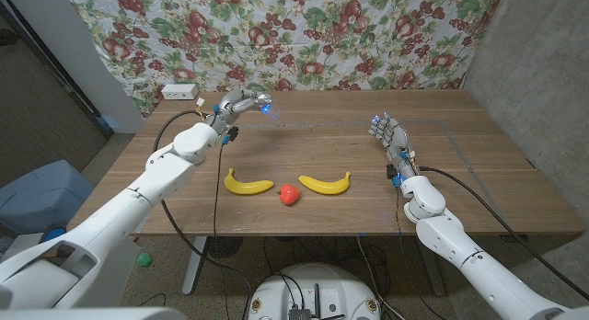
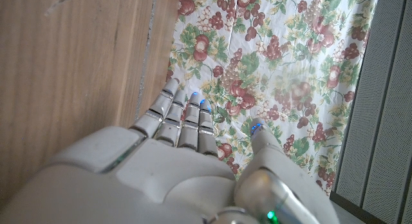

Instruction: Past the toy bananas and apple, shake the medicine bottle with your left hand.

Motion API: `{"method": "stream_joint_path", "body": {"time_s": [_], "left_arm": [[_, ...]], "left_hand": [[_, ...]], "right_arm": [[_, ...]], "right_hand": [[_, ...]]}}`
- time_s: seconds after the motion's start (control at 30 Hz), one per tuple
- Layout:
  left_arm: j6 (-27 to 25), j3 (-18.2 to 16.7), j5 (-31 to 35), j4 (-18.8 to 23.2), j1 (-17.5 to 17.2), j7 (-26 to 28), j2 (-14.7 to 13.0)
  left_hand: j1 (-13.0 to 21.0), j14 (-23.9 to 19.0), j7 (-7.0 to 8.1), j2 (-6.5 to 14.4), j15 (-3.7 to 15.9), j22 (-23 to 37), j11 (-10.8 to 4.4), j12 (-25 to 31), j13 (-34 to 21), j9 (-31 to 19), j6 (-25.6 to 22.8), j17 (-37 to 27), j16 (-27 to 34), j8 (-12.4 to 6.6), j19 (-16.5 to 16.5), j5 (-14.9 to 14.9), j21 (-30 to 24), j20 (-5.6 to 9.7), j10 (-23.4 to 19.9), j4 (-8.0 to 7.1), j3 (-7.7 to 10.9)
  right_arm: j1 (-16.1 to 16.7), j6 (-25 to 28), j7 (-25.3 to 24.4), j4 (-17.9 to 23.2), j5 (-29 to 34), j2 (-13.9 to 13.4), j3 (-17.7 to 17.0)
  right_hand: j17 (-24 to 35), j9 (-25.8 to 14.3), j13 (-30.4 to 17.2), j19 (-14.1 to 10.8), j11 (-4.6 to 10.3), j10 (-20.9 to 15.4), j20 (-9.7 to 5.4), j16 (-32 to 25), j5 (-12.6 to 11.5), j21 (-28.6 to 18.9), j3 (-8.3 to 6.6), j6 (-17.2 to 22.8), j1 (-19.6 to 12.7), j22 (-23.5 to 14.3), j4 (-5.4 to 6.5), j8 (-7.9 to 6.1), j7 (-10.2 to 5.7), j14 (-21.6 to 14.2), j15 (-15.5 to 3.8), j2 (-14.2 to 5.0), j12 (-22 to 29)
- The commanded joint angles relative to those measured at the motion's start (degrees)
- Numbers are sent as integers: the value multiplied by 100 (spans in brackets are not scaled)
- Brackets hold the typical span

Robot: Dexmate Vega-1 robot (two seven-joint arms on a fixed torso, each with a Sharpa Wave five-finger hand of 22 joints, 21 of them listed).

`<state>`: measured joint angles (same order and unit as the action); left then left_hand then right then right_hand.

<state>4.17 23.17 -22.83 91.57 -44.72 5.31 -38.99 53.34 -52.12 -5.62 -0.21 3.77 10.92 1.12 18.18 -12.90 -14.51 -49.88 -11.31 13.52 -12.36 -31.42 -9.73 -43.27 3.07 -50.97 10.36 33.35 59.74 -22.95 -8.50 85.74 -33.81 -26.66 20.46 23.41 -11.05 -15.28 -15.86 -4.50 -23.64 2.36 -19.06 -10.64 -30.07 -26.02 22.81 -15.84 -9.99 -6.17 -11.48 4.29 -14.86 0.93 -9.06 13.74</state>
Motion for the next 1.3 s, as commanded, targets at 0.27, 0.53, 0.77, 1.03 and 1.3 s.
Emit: {"method": "stream_joint_path", "body": {"time_s": [0.27, 0.53, 0.77, 1.03, 1.3], "left_arm": [[37, -131, -43, 103, -189, 362, 108], [-245, 32, 176, 170, -53, 236, -66], [-505, 161, 263, 182, 84, 57, -170], [-1013, 453, 687, 354, 335, -115, -411], [-1381, 729, 898, 340, 653, -575, -529]], "left_hand": [[975, -329, 147, 991, 961, 1, -1055, -9, -9, -16, -419, -10, -6, 11, 23, -36, -68, 473, -1066, -38, 2], [971, -320, 147, 986, 965, -2, -1031, -13, -12, -13, -421, -7, -16, 20, 27, -38, -89, 467, -1073, -38, -2], [974, -319, 144, 980, 968, -4, -1037, -18, -17, -11, -429, -8, -20, 24, 40, -38, -102, 470, -1070, -34, -8], [975, -328, 149, 988, 964, -7, -1032, -20, -17, -11, -428, -11, -19, 32, 57, -41, -117, 475, -1087, -37, -9], [980, -299, 151, 975, 970, -10, -1047, -36, -13, -13, -430, -8, -37, 36, 95, -41, -126, 484, -1075, -29, -14]], "right_arm": [[54, -53, -16, -10, -10, 33, -9], [47, -56, -6, -38, -15, 45, -3], [17, -54, 11, -75, -6, 50, 10], [-22, -29, 10, -98, -12, 65, 18], [-61, -5, 12, -125, -8, 71, 29]], "right_hand": [[7, -19, -27, -17, -13, -53, -8, 2, -26, 32, -22, 68, -12, -14, -40, -20, -2, -44, -2, -31, -24], [8, -19, -26, -23, -15, -51, -6, 3, -26, 42, -23, 73, -12, -15, -41, -22, -7, -42, -13, -31, -26], [8, -19, -25, -27, -11, -55, -5, 3, -26, 54, -24, 71, -12, -15, -41, -21, -6, -45, -6, -32, -26], [9, -19, -25, -32, -18, -61, -5, 3, -27, 66, -25, 70, -12, -16, -41, -20, -3, -45, -7, -33, -25], [10, -19, -25, -35, -18, -56, -4, 2, -27, 78, -26, 69, -13, -16, -41, -20, -3, -49, -11, -34, -27]]}}
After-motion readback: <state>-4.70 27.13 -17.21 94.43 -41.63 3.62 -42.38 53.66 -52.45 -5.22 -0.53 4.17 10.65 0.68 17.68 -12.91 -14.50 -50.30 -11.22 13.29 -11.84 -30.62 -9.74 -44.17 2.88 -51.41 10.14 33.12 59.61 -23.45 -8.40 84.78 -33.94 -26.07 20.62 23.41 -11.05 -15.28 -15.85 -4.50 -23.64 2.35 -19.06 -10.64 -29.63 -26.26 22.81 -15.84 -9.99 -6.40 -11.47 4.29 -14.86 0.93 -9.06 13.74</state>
